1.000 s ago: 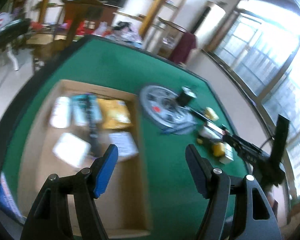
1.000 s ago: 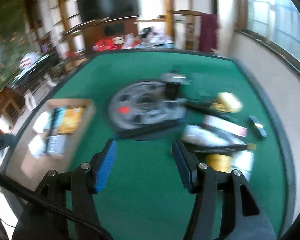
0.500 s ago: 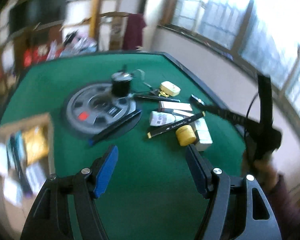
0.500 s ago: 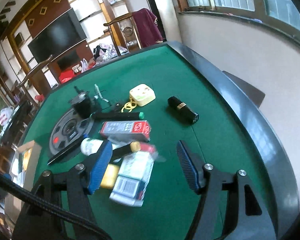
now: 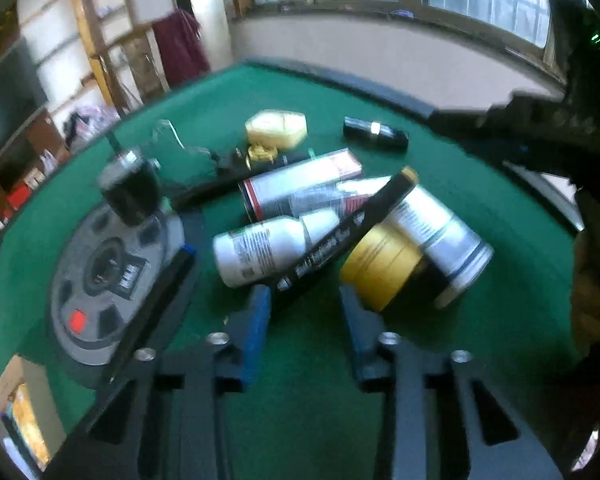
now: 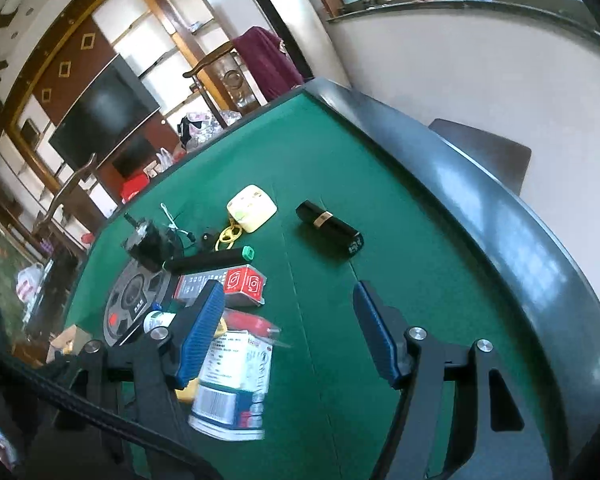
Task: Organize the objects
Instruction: 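Grasp the yellow-capped black marker with the left tool, then carry the marker toward the cardboard tray with the left tool, then lower the yellow-capped marker into the tray while the right tool lowers a blue-capped marker, then open both tools and move them back over the table items, then grasp the yellow tape roll with the left tool while the right tool grasps the white medicine box, then carry the tape roll and medicine box into the tray and lower them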
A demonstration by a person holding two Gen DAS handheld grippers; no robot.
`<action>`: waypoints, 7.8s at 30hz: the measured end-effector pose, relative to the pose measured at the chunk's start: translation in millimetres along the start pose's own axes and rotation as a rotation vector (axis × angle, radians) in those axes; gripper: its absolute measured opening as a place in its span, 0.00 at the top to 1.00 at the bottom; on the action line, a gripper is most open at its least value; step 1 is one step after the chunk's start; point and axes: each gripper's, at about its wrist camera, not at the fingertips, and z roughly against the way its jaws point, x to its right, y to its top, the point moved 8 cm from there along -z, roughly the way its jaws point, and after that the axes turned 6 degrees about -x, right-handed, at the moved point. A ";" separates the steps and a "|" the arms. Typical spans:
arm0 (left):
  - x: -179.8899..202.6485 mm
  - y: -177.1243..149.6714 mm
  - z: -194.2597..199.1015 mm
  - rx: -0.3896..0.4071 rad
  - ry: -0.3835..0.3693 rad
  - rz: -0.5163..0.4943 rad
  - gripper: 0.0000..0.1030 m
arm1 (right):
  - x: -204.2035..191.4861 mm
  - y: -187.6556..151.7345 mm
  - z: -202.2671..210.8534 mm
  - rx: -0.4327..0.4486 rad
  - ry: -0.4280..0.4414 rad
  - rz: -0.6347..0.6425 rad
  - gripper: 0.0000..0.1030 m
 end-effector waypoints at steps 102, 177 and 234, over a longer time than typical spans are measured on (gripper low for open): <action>-225.8 -276.1 194.3 0.425 -0.052 0.846 0.89 | -229.4 -108.8 -98.9 -0.374 0.059 0.254 0.88; -92.5 -166.0 155.2 0.174 -0.120 0.688 0.34 | -26.6 -52.5 -10.8 -0.213 -0.098 0.145 0.39; -81.6 -100.5 129.3 0.220 -0.028 0.583 0.67 | -6.3 -36.5 -4.4 -0.091 0.020 0.100 0.69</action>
